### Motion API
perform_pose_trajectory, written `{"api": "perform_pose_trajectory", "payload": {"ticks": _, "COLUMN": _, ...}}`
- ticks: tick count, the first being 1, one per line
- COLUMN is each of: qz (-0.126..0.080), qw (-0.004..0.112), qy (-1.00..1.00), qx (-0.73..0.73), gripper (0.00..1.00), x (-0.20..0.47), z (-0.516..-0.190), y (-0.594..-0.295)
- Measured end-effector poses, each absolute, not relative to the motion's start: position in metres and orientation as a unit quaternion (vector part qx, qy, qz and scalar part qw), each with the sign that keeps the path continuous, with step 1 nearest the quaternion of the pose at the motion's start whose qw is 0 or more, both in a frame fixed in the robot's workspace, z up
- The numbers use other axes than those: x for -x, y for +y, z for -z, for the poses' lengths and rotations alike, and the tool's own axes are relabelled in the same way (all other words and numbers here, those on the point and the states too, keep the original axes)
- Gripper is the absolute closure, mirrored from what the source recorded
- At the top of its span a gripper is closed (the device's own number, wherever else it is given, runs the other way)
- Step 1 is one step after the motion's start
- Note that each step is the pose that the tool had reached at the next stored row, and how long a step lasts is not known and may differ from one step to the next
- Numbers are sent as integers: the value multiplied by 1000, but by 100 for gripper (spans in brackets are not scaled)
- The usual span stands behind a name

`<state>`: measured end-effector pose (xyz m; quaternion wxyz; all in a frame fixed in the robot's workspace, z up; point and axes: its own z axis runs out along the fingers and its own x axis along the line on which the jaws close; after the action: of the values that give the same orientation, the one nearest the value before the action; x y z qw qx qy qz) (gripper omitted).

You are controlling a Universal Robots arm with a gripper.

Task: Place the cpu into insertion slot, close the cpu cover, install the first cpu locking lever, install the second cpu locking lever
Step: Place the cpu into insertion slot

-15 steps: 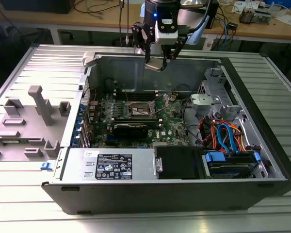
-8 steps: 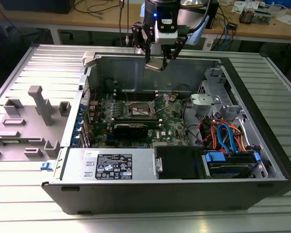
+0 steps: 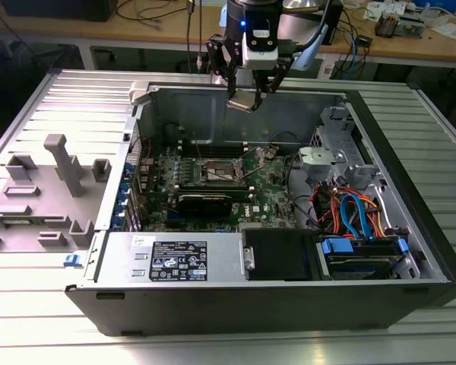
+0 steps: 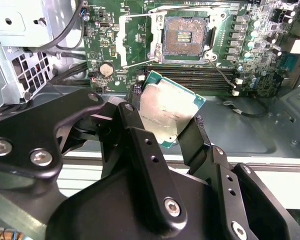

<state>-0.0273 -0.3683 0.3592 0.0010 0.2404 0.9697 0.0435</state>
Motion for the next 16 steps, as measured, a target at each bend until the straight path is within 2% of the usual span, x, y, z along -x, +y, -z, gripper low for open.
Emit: {"api": "perform_pose_trajectory", "payload": {"ticks": 16, "qz": -43, "qw": 3, "qy": 961, "qx": -272, "gripper": 45, "x": 27, "z": -357, "y": -369}}
